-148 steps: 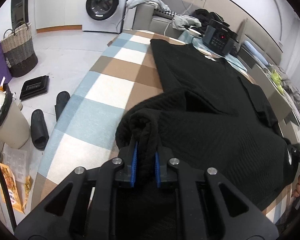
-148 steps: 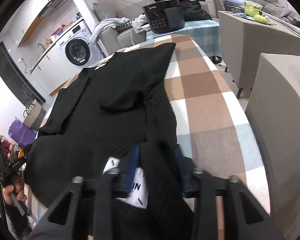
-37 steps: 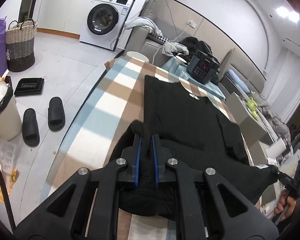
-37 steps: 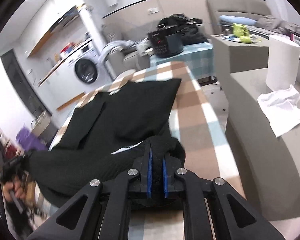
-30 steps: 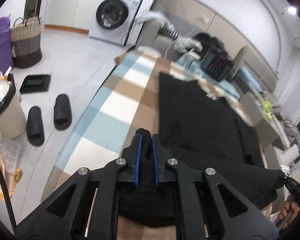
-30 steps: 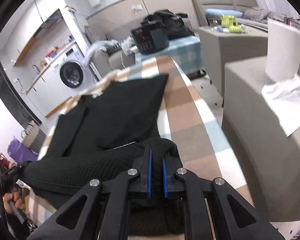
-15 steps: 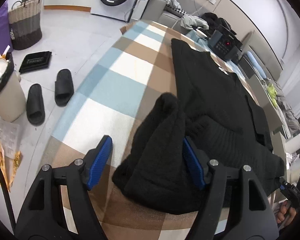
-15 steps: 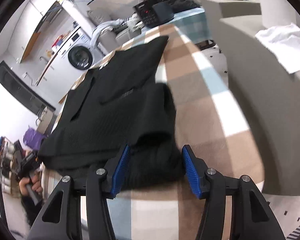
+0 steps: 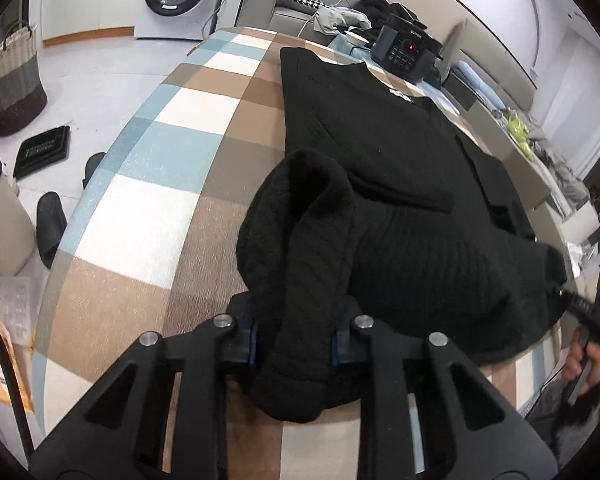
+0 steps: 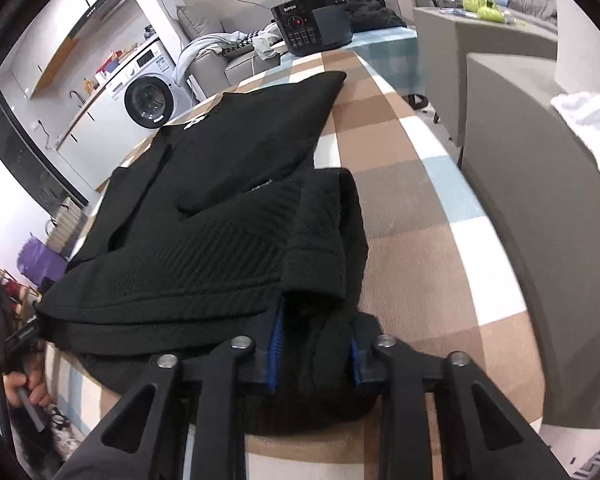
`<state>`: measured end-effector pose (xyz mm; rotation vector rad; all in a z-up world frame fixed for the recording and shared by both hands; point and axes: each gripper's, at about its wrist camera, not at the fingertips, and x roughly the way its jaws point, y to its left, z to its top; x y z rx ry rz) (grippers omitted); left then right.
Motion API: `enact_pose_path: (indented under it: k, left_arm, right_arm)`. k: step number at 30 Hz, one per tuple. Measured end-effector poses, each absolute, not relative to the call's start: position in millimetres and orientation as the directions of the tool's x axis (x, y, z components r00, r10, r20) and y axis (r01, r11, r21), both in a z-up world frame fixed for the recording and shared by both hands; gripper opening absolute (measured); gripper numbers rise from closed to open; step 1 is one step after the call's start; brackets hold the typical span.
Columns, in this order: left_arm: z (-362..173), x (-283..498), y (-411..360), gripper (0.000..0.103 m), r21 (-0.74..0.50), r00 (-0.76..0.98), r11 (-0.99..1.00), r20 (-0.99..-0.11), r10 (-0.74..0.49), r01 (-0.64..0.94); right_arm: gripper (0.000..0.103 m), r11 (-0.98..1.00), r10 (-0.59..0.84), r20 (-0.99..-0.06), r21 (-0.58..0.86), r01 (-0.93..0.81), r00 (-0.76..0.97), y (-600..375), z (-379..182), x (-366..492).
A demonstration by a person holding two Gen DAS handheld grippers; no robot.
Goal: Fold small clothes
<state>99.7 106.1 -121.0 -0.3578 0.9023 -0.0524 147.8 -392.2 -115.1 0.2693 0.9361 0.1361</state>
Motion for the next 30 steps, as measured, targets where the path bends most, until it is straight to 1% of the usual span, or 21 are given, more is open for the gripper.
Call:
enact_pose_path:
  k: [1, 5, 7, 9, 10, 14, 18, 23, 30]
  left_arm:
    - [-121, 98, 107, 0.018, -0.334, 0.619, 0.937, -0.759, -0.203, -0.101]
    - [-121, 90, 108, 0.018, -0.352, 0.615, 0.931, -0.757, -0.219, -0.101]
    - [-121, 86, 110, 0.020, -0.356, 0.615, 0.928, -0.757, -0.220, -0.107]
    - [-118, 82, 116, 0.027, -0.369, 0.613, 0.919, -0.761, -0.213, -0.139]
    - [-117, 80, 119, 0.028, -0.376, 0.614, 0.915, -0.760, -0.213, -0.148]
    - [-107, 72, 132, 0.029, -0.395, 0.629, 0.902, -0.749, -0.207, -0.174]
    - [-97, 65, 139, 0.029, -0.409, 0.637, 0.893, -0.742, -0.207, -0.186]
    - [-86, 57, 141, 0.029, -0.417, 0.653, 0.890, -0.729, -0.206, -0.186]
    - [-81, 42, 145, 0.029, -0.409, 0.653, 0.891, -0.733, -0.193, -0.196]
  right_arm:
    - [0.015, 0.958, 0.239, -0.779, 0.287, -0.010, 0.580, -391, -115, 147]
    - [0.014, 0.963, 0.233, -0.786, 0.270, -0.021, 0.572, -389, -116, 144]
    - [0.015, 0.959, 0.242, -0.778, 0.282, -0.022, 0.580, -392, -113, 139]
    - [0.020, 0.951, 0.247, -0.772, 0.309, 0.007, 0.585, -401, -110, 135]
    - [0.022, 0.943, 0.264, -0.767, 0.332, 0.011, 0.585, -405, -109, 132]
    - [0.034, 0.904, 0.315, -0.710, 0.426, 0.029, 0.630, -422, -95, 120]
    - [0.040, 0.881, 0.364, -0.669, 0.474, -0.005, 0.648, -422, -85, 122]
    - [0.040, 0.876, 0.373, -0.663, 0.481, -0.012, 0.650, -414, -82, 138]
    - [0.040, 0.898, 0.344, -0.705, 0.440, 0.002, 0.621, -403, -90, 156]
